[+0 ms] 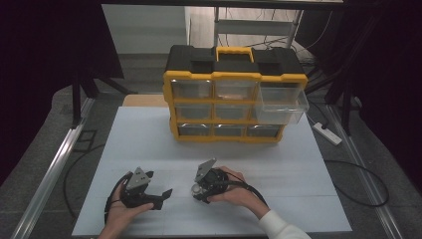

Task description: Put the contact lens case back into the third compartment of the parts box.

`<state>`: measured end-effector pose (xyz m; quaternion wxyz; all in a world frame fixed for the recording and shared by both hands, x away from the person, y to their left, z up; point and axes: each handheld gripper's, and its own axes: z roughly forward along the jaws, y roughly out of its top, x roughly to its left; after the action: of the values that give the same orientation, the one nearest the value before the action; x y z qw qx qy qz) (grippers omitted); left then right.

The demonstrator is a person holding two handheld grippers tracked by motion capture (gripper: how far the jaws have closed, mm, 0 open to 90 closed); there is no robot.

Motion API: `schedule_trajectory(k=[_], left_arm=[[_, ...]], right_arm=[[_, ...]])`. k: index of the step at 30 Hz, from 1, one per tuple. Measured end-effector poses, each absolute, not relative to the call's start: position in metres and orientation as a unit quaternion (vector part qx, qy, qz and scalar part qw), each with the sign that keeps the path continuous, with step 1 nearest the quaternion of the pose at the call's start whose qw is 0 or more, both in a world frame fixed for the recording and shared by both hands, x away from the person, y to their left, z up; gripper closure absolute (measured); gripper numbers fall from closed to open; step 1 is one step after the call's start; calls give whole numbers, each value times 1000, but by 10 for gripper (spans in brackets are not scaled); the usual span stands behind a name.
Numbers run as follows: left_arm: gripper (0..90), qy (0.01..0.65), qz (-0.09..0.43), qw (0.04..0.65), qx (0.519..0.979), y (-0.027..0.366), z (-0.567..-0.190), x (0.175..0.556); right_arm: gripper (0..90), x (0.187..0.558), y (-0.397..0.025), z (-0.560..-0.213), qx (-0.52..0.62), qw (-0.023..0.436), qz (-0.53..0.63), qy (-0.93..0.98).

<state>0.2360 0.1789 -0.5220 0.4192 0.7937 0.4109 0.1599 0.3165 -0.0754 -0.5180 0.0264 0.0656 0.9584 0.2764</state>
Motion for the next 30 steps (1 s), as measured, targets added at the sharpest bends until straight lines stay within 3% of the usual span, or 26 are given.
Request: schedule_trajectory(k=[30], left_arm=[[76,412,162,418,794,179,-522,236]], right_arm=[[476,317,-106,-492,126,54,337,931]])
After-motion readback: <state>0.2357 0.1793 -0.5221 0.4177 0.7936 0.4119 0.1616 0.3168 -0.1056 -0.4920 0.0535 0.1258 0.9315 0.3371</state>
